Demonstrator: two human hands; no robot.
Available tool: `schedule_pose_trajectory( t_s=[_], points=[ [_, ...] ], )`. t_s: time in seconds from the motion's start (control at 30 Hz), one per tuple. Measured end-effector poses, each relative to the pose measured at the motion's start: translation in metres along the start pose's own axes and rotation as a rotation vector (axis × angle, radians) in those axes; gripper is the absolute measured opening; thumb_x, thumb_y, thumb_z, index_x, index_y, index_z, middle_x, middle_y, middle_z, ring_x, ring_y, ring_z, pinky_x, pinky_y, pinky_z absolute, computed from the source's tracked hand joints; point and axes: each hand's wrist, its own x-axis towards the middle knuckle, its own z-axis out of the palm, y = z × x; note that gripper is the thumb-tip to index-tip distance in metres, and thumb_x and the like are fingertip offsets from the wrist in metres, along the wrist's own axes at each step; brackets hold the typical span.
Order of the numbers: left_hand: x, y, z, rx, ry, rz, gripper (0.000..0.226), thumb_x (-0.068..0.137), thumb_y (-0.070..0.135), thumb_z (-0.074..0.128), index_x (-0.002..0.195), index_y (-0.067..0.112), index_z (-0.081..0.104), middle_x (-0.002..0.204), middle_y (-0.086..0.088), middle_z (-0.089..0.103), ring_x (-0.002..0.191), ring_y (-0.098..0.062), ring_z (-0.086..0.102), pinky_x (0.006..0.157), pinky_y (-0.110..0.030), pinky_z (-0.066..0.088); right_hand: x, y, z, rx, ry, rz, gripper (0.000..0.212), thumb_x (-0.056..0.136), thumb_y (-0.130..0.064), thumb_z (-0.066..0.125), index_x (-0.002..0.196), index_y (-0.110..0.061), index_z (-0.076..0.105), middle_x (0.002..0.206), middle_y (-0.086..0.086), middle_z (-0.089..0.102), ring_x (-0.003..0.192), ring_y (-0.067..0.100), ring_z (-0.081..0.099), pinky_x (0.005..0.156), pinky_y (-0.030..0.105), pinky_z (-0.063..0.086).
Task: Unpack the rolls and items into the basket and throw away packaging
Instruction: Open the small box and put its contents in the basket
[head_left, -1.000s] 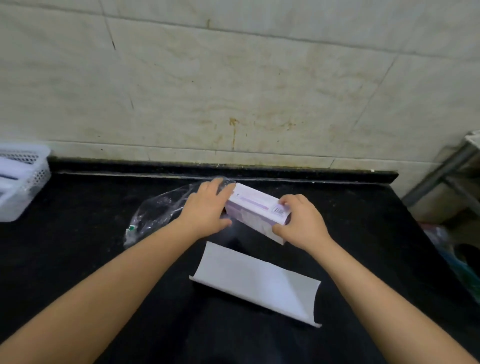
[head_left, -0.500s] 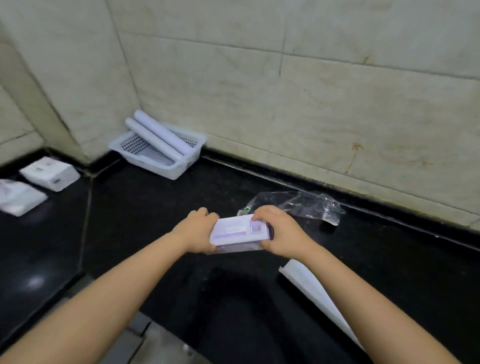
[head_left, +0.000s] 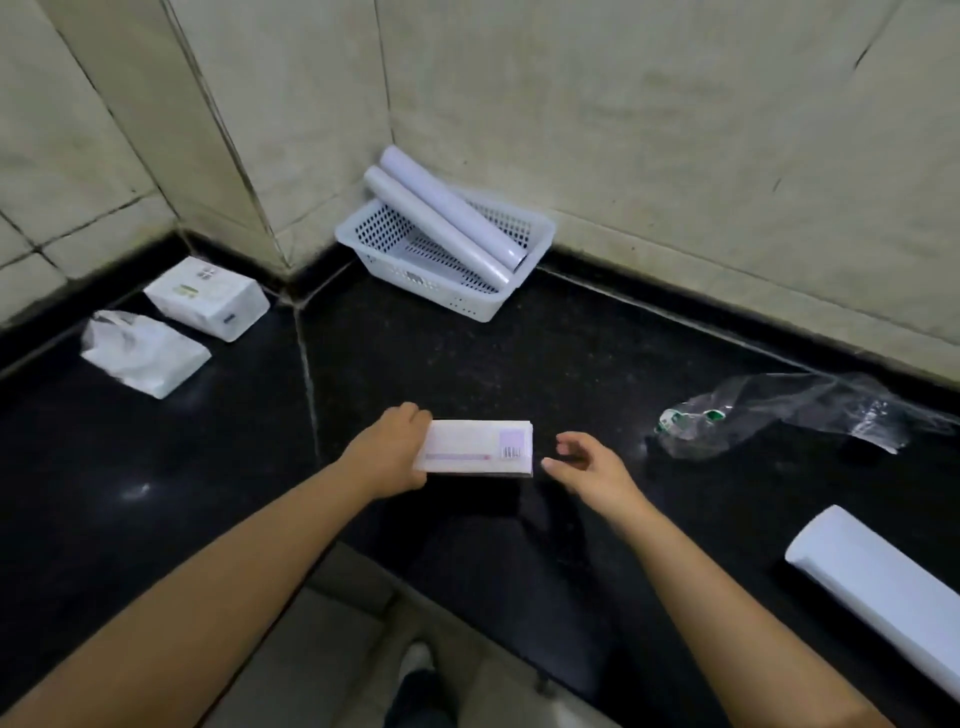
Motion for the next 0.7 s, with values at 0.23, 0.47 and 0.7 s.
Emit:
schedule_pose_trajectory(
  t_s=[0.23, 0.47, 0.7],
  points=[
    [0.018, -0.036, 0.000, -0.204, -0.027, 0.168, 0.056, 0.079, 0.022, 0.065, 0.128, 0.009, 0.041, 0.130, -0.008, 0.042, 0.114, -0.019, 0.047, 0.092, -0.026, 0.043, 0.002, -0.030, 0.029, 0.214, 0.049, 0.077, 0.038, 0.085, -0.003, 0.059, 0.122, -0.005, 0.050, 0.100, 0.002, 0.060, 0.082, 0.009, 0.057, 0.067, 0.016, 0.048],
    [0.029, -0.031, 0.008, -0.049, -0.069, 0.198, 0.075, 0.086, 0.021, 0.062, 0.146, 0.008, 0.019, 0.150, -0.008, 0.030, 0.137, -0.023, 0.029, 0.113, -0.031, 0.030, -0.005, -0.043, 0.027, 0.059, 0.040, 0.182, 0.038, 0.077, -0.018, 0.070, 0.111, -0.016, 0.054, 0.101, 0.009, 0.064, 0.082, 0.016, 0.059, 0.068, 0.022, 0.046],
    [0.032, -0.027, -0.001, 0.012, -0.109, 0.182, 0.062, 0.077, 0.018, 0.071, 0.130, 0.012, 0.041, 0.133, -0.008, 0.047, 0.119, -0.023, 0.048, 0.100, -0.033, 0.044, -0.006, -0.049, 0.024, 0.096, -0.013, 0.248, 0.028, 0.078, -0.018, 0.069, 0.099, -0.019, 0.050, 0.084, -0.002, 0.062, 0.070, 0.009, 0.059, 0.060, 0.023, 0.047]
  ],
)
